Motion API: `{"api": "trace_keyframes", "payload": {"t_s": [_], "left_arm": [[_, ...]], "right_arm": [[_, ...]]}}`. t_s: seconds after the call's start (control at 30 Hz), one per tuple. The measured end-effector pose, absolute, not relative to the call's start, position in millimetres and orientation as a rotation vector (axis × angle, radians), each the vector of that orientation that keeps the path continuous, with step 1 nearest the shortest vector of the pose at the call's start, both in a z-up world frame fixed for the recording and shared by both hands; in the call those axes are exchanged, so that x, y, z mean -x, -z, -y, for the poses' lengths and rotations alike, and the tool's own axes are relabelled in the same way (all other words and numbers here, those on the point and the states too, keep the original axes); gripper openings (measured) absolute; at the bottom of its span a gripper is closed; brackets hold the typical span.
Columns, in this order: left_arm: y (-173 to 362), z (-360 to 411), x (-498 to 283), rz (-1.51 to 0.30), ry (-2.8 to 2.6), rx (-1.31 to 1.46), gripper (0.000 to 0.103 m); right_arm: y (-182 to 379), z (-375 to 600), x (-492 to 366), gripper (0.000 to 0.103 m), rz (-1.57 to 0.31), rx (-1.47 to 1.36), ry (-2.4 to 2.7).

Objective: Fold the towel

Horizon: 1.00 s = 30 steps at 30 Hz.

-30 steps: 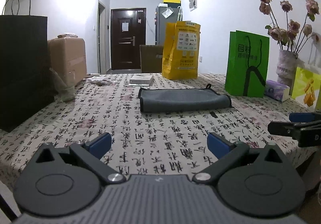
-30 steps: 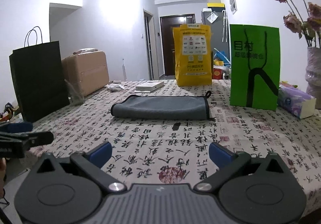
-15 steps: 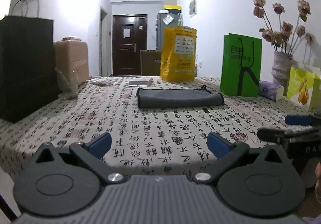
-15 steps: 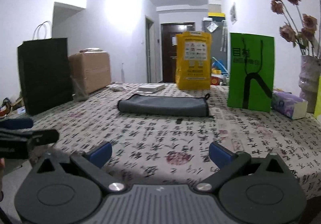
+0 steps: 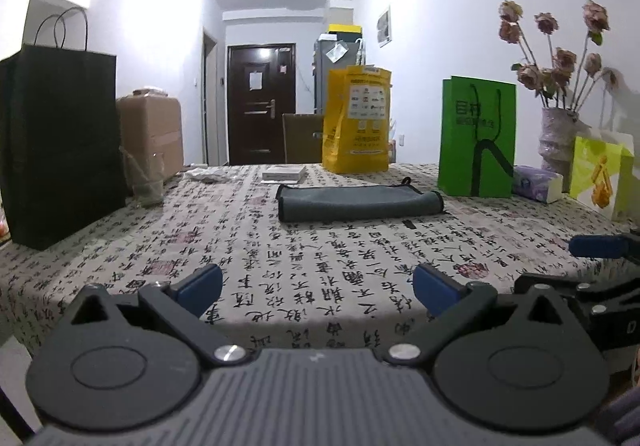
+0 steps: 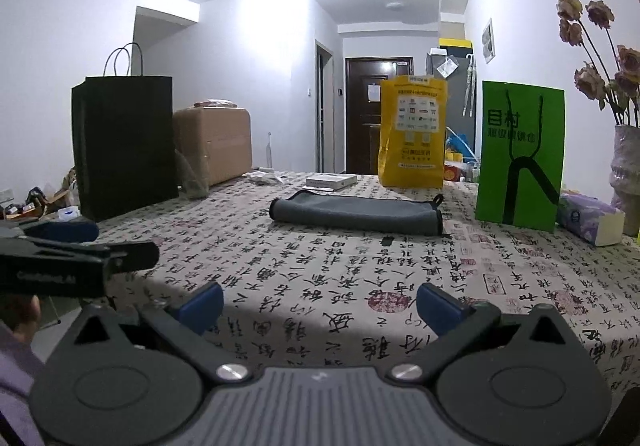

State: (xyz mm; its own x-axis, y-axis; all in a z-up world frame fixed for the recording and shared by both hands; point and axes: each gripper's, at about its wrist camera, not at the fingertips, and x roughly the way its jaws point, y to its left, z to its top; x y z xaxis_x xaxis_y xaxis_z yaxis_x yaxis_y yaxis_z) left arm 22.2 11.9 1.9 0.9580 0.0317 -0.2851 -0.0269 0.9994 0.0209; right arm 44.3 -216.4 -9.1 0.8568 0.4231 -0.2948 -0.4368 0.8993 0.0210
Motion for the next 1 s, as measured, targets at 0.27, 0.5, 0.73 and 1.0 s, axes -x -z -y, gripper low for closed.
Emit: {"api": "trace_keyframes", "payload": {"t_s": [0.27,0.5,0.73,1.0], "left_arm": [[1.0,-4.6,-12.5,-0.284,-0.004,-0.038,0.103],[3.4,-2.8,-6.8,-0.295,-0.003,-0.05,0.103],[3.7,-1.6,-7.3,-0.29,0.001,-0.055,0.103],[3.7,-1.2,-7.3,-0.29,0.002,-0.056,0.103]], "right_arm": [[9.2,221.1,-37.2,0.103,-0.319,0.023,-0.455],[12.2,225.6,-29.1,0.103,-0.334,0.017,-0.438],[11.8,222.1,-27.0,0.103,-0.325,0.038,-0.444],[11.4,222.0,-28.5,0.103,-0.326,0.037,-0.441]]}}
